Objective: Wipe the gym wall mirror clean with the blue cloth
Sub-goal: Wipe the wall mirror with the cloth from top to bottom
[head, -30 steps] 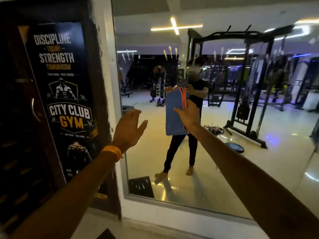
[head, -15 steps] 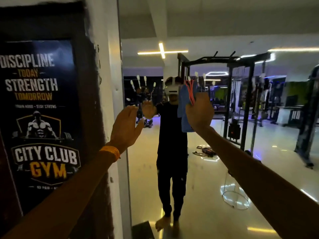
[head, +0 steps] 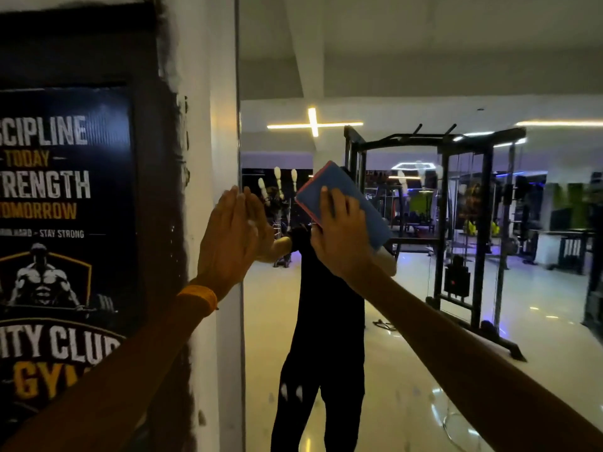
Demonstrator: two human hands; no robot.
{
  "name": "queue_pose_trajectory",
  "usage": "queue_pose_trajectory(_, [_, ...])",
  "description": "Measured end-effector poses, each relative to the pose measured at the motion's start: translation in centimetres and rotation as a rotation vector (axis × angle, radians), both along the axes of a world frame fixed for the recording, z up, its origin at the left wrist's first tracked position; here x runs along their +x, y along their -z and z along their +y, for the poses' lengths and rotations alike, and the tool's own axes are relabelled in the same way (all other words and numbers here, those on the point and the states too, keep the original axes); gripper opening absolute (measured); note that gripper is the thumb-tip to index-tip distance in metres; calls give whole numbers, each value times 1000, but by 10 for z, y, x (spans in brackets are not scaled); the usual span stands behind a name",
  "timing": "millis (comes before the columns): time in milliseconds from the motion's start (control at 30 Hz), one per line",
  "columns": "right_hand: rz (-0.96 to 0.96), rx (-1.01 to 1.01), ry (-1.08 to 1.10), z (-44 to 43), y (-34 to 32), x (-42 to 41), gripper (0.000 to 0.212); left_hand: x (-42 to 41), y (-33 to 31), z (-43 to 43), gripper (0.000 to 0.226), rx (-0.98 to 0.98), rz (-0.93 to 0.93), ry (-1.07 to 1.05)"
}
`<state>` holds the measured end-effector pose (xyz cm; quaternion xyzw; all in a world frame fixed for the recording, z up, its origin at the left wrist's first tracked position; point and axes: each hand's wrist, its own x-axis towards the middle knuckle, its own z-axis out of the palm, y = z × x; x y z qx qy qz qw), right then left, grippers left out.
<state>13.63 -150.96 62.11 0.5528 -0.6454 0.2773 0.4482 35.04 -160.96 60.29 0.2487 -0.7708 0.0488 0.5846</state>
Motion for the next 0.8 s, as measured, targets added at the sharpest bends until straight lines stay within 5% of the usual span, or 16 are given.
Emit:
queue_pose_trajectory(167, [305,-131,36,-3,-3,-35,68,-4,5,-26,85,-101,-65,-105])
queue_pose_trajectory(500, [615,61,-29,-8,-23,-61,61,-16,23,-64,97,-199,-41,-190])
queue_pose_trajectory(600, [344,-170,116,13,-98,-86,59,-14,24,-69,93,-225,-67,-200])
queue_pose_trajectory(700, [-13,-382,-97,5,-107,-61,56,-14,26,-70,90,-234,-66,-193])
queue_pose_trajectory(767, [130,-217,-350,-24,-52,-26,57,-13,26,-71,90,-238,-55,-191])
queue_pose_trajectory(800, [308,-129,-297,-31,-23,-16,59,-12,25,-71,90,-245,-57,-195])
